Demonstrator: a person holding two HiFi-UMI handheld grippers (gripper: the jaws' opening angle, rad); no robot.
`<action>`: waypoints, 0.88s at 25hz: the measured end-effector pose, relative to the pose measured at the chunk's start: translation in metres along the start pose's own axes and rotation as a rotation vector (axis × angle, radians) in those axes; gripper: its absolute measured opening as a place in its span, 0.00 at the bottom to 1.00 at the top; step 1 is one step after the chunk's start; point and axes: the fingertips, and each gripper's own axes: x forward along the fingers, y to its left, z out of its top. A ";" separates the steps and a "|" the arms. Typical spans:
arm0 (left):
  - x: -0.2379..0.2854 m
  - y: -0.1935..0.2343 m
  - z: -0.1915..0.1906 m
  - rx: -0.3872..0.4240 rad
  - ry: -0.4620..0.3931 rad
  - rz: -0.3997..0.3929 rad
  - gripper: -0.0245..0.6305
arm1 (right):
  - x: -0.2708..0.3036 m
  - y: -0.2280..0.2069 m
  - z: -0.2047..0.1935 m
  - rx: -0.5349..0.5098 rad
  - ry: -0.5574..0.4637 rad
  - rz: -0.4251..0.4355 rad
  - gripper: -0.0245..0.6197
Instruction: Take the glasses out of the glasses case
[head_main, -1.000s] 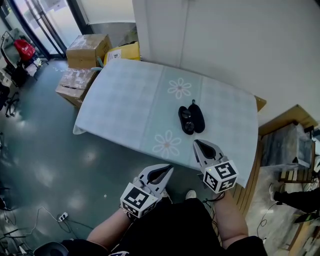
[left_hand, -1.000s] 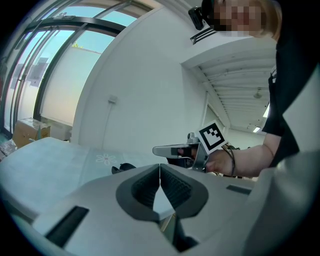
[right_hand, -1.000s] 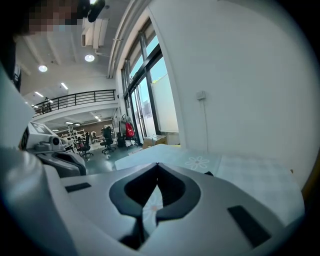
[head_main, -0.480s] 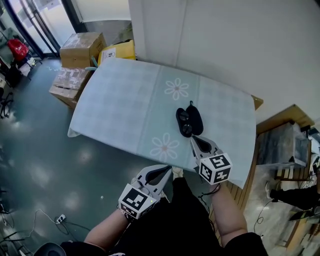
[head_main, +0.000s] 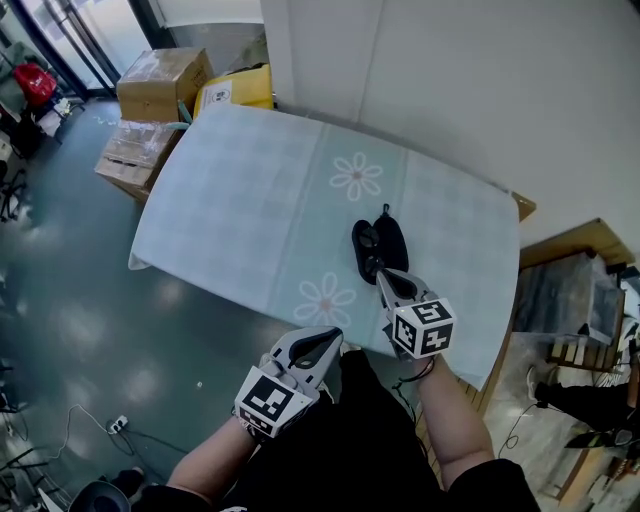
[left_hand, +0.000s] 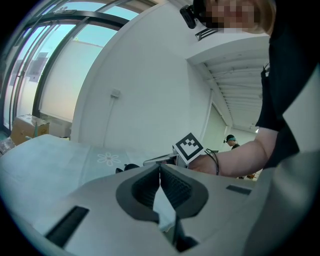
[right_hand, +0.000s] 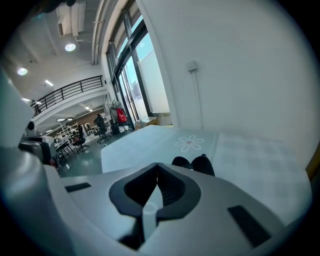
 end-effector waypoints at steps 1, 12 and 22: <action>0.003 0.002 0.000 -0.006 0.003 0.003 0.08 | 0.004 -0.004 -0.001 0.004 0.010 0.000 0.07; 0.035 0.024 -0.005 -0.064 0.024 0.020 0.08 | 0.049 -0.041 -0.019 0.009 0.135 -0.047 0.15; 0.051 0.047 -0.011 -0.117 0.038 0.037 0.08 | 0.086 -0.065 -0.041 -0.027 0.310 -0.128 0.19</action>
